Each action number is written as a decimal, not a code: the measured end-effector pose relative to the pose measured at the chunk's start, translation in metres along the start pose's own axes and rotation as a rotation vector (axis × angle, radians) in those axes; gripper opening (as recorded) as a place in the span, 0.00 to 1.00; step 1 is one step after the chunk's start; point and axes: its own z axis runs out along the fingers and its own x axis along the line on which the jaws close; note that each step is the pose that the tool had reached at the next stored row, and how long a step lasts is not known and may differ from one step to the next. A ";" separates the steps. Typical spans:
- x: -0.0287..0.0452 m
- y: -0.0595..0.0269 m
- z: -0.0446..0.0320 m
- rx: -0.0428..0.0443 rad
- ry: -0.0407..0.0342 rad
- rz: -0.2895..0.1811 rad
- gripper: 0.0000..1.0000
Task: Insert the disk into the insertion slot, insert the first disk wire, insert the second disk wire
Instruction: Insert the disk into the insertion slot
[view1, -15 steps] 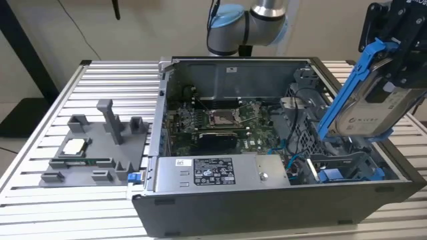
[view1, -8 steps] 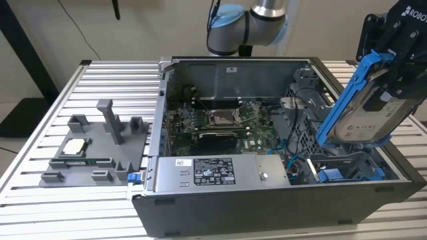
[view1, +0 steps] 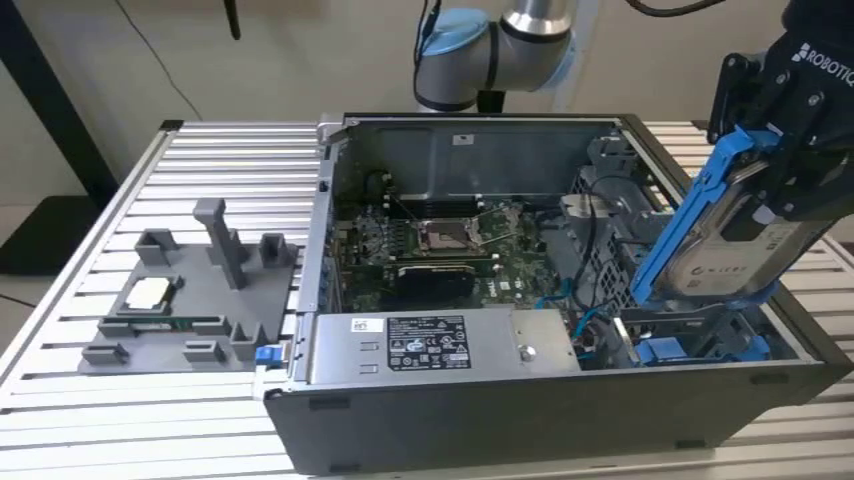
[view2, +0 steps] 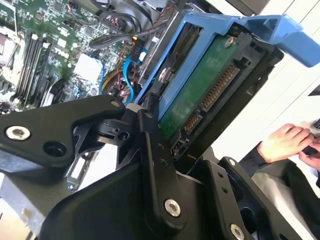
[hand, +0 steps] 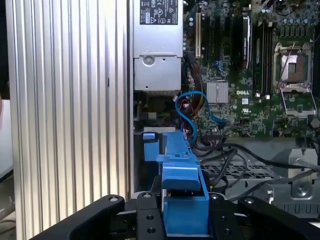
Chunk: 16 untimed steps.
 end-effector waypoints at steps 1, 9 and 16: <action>0.0006 -0.0004 0.0019 0.0003 0.0001 0.000 0.33; 0.0028 -0.0030 0.0164 0.0010 -0.0011 0.000 0.33; 0.0034 -0.0040 0.0291 0.0009 -0.0043 0.000 0.33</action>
